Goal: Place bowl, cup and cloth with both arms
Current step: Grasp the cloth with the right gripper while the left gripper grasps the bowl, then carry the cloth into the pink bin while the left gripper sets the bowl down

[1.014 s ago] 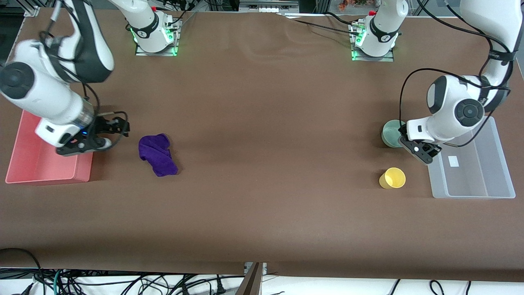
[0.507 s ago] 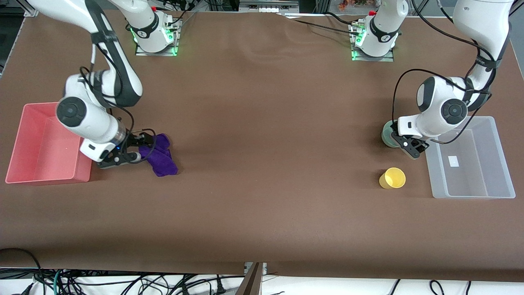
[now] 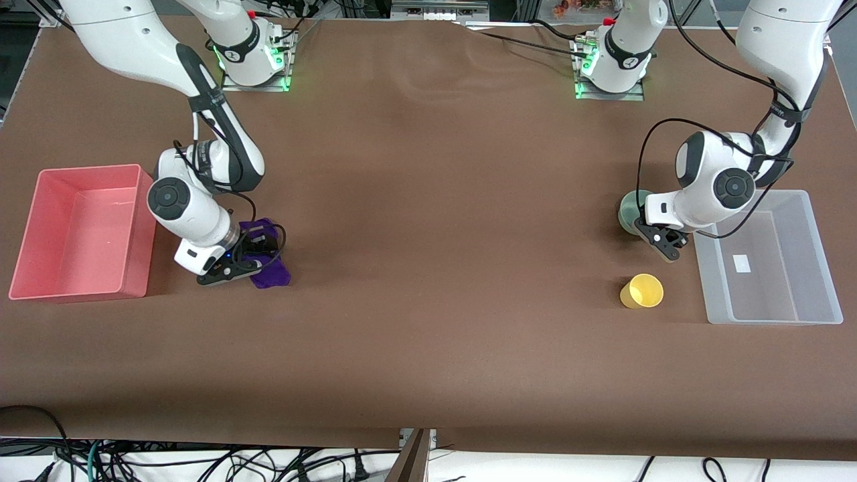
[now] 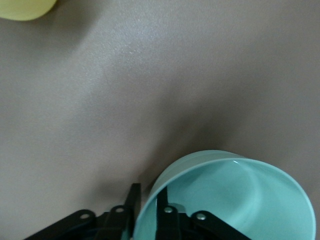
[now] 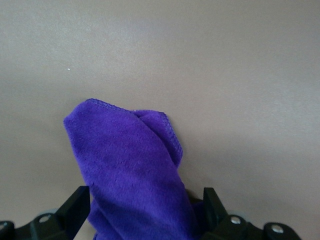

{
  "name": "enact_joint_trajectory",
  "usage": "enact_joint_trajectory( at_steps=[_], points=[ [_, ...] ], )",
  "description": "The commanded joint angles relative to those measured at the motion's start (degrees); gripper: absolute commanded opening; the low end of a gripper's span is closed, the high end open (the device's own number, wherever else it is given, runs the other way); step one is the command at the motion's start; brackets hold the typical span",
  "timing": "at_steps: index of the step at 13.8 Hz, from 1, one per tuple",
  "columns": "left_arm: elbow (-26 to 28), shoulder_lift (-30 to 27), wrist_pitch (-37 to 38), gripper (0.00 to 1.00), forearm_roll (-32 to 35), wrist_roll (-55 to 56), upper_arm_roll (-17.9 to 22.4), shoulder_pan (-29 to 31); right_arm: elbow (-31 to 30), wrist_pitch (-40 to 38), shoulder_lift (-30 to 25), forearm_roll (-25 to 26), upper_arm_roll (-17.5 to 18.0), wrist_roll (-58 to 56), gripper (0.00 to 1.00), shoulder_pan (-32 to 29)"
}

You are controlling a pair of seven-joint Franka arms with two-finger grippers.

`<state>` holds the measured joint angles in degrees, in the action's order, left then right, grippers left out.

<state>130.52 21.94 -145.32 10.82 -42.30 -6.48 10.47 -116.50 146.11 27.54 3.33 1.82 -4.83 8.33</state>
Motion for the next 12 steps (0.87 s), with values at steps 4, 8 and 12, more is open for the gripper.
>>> enact_joint_trajectory(
  at_steps=[4,8,12],
  points=[
    [-5.0,-7.3,13.4,0.0,1.0,-0.6,-2.0,0.4,-1.2,-0.1,-0.5,0.8,0.0,-0.1,0.01,0.6],
    [-20.4,-7.5,34.7,0.0,0.3,-1.2,-2.5,0.9,0.3,-2.8,-1.2,0.8,0.4,-0.3,0.0,0.8],
    [-29.5,-5.2,39.5,0.0,1.1,-7.9,-2.2,8.1,5.9,-13.2,-4.4,0.8,0.3,-2.1,0.0,0.4]
  ],
)
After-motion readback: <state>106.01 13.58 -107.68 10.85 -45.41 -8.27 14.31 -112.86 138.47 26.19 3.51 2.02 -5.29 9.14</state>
